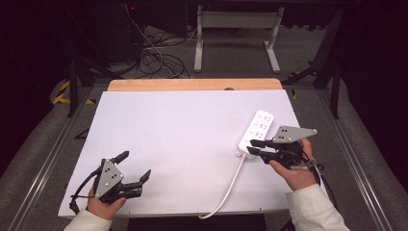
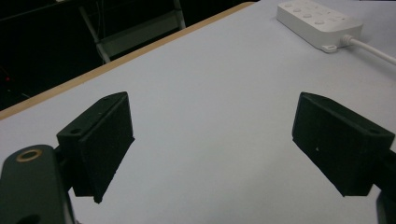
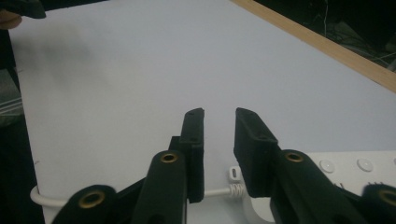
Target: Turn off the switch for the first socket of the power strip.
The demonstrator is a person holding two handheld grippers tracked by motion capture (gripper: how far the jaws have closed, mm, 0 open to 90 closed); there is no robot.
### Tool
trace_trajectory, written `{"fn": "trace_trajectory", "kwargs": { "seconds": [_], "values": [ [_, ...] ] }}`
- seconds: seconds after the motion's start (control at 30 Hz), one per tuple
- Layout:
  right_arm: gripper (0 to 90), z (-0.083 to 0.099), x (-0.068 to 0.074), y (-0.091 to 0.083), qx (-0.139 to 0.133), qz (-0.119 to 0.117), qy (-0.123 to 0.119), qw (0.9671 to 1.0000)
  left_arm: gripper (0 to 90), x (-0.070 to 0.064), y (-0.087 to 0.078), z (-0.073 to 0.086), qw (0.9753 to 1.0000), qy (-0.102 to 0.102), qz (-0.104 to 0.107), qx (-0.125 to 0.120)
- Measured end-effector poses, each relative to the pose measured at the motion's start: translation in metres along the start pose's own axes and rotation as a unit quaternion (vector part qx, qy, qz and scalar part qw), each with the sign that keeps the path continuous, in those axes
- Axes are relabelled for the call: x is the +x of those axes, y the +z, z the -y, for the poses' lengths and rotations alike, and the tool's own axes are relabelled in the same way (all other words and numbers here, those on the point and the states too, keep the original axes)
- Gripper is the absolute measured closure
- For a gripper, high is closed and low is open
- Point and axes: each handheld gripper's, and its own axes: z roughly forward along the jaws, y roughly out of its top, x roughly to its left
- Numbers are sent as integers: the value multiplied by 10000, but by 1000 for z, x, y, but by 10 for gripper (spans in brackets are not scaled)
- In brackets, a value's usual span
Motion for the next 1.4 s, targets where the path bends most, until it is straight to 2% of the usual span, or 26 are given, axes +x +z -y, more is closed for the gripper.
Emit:
{"fn": "trace_trajectory", "kwargs": {
  "seconds": [0.17,0.27,0.87,1.13,1.4],
  "values": [
    [831,-6,-6,1,137,35,-18,9999,131,0,0,0,10000,1,-3,4],
    [900,-9,-13,3,212,51,55,9997,132,0,0,0,10000,13,-11,3],
    [900,-11,-44,19,638,78,361,9973,132,1,1,0,10000,45,-22,19],
    [900,-8,-60,33,945,109,634,9935,132,1,1,0,10000,36,-14,33],
    [900,-6,-68,44,1222,110,696,9900,132,1,1,1,10000,13,-11,44]
  ]
}}
